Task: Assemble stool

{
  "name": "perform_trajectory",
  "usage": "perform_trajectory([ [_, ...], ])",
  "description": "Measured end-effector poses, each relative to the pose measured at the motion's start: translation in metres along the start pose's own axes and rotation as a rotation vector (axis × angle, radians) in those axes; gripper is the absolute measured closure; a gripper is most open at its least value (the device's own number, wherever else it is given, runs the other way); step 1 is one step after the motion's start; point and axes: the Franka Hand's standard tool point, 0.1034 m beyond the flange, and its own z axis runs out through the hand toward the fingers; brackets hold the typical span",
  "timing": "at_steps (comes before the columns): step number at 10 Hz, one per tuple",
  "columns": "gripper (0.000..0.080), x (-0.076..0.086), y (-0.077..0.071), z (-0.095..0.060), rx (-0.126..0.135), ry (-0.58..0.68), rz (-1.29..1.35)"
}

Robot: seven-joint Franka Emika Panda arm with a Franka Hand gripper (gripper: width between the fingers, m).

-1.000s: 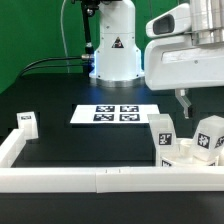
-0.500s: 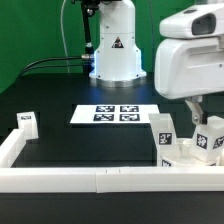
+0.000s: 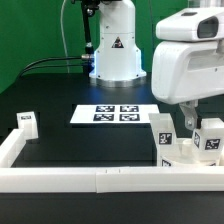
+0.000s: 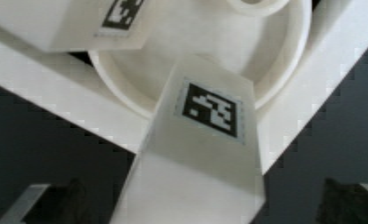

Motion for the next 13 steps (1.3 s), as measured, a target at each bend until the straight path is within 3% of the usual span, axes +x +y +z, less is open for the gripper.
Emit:
perform_trajectory([
  [4,0.015,0.0009,0.008,0.001,0.003,-0.013,0.17],
  [8,0.015,-0.001,0.0069,0.0101,-0.001,-0.017,0.21],
  [10,0.0396,-0.0012,0.007,0.0103,-0.001,-0.017,0.275],
  [11,0.0466,-0.0013,0.007,0.0104,-0.001,-0.018,0.353],
  [13,0.0466,-0.0012,0.0067,0.0105,-0.002,-0.018,0.495],
])
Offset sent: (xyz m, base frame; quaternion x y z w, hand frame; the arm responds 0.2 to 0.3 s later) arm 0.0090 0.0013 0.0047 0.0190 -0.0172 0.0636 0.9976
